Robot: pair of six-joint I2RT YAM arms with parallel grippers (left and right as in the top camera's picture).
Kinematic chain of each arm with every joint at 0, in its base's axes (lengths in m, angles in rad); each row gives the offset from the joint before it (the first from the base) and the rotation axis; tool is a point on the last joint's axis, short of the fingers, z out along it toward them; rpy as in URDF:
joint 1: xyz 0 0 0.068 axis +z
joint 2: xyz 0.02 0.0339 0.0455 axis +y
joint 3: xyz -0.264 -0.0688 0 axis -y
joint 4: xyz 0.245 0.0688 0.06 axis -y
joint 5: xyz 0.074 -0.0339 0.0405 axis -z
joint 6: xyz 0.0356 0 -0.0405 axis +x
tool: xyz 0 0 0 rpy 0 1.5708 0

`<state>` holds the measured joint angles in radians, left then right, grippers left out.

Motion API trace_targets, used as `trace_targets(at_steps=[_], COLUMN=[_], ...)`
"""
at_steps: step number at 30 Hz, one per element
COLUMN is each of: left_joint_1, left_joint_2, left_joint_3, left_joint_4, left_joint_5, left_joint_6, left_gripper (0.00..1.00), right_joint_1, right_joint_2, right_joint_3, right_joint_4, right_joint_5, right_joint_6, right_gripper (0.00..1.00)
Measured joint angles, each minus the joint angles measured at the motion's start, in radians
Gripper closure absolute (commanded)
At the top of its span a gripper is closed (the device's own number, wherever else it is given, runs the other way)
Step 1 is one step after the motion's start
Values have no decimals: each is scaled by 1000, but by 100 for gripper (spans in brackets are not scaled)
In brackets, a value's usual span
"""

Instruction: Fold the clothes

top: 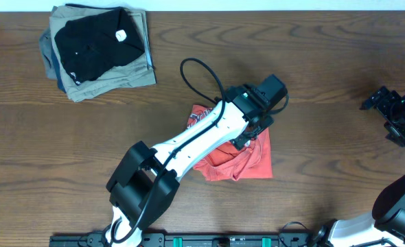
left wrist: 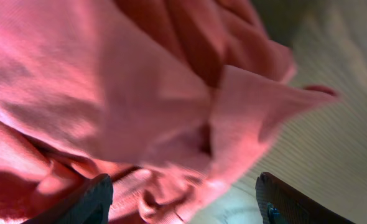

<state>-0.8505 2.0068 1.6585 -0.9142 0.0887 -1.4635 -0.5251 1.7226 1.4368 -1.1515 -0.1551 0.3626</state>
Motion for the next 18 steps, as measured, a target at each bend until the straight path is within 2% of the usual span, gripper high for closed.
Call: trace_targets(at_steps=[6, 14, 18], left_joint_1=[3, 42, 47], left_joint_2=[0, 0, 0], left_joint_3=[-74, -78, -78], left_joint_4=[55, 86, 91], left_joint_5=[-11, -26, -32], left_joint_6=[-56, -63, -70], left_gripper=[25, 26, 43], right_joint_1=[0, 0, 0], right_joint_2=[0, 0, 0], right_joint_3=[0, 0, 0], right_joint_4=[0, 0, 0], right_joint_5=[0, 0, 0], right_joint_6=[0, 0, 0], right_gripper=[1, 1, 1])
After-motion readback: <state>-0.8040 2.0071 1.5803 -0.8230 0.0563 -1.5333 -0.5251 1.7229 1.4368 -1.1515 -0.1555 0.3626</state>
